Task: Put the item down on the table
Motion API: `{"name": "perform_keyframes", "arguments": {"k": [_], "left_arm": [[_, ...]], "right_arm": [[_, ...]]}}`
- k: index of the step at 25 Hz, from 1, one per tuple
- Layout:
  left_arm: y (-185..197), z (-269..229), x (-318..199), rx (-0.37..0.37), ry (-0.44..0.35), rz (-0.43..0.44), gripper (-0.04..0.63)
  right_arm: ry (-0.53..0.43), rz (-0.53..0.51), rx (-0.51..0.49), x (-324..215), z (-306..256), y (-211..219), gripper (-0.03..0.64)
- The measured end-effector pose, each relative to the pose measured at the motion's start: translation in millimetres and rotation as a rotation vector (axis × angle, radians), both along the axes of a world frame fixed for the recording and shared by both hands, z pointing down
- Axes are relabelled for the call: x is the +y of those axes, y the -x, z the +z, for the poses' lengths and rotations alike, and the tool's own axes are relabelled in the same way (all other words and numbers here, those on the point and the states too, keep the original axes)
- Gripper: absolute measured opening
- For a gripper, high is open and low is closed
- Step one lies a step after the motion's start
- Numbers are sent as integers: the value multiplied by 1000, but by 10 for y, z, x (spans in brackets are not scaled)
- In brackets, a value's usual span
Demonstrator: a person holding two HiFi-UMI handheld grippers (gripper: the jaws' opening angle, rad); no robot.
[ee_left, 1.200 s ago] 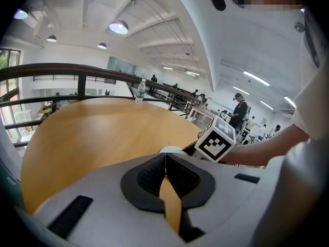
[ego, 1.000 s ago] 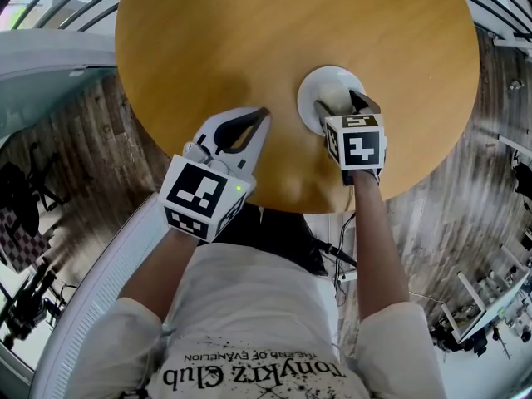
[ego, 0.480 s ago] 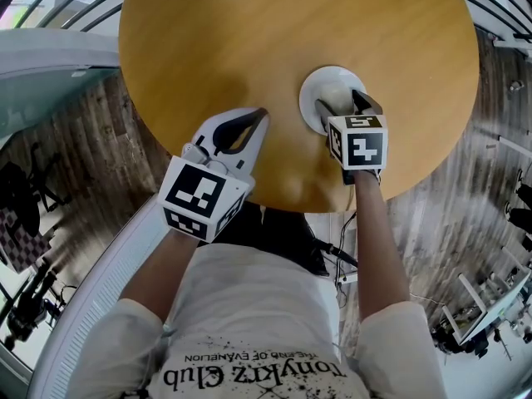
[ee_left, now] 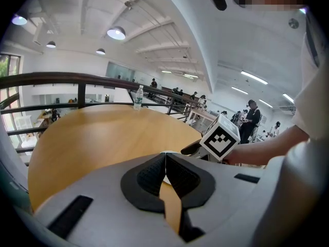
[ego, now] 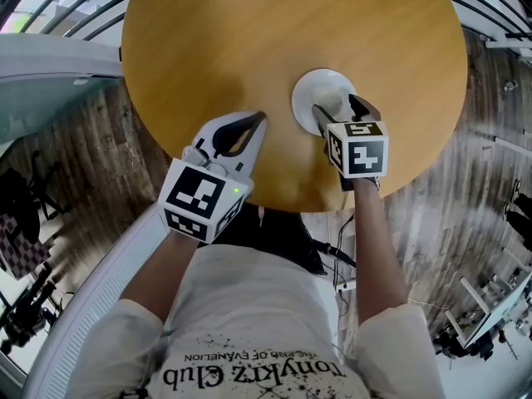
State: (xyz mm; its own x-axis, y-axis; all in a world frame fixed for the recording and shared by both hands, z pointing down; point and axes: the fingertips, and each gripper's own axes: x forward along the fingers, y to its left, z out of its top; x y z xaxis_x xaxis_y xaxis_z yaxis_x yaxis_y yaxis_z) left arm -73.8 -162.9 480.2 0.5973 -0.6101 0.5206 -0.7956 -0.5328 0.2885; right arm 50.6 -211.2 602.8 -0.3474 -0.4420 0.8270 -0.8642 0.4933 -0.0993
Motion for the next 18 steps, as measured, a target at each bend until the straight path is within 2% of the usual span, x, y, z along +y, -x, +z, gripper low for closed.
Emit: {"name": "perform_keyframes", "arguments": {"k": [5, 12, 13, 18], "left_arm": [[-74, -132, 123, 16, -7, -1, 25], [-59, -345, 326, 0, -42, -4, 25], [-58, -373, 355, -2, -48, -6, 25], [-152, -576, 513, -9, -89, 2, 25]], "right_arm": [[-24, -16, -47, 176, -229, 3, 324], [-123, -38, -109, 400, -731, 23, 319], [-135, -37, -117, 432, -806, 15, 309], [-218, -16, -122, 589, -1171, -123, 164]]}}
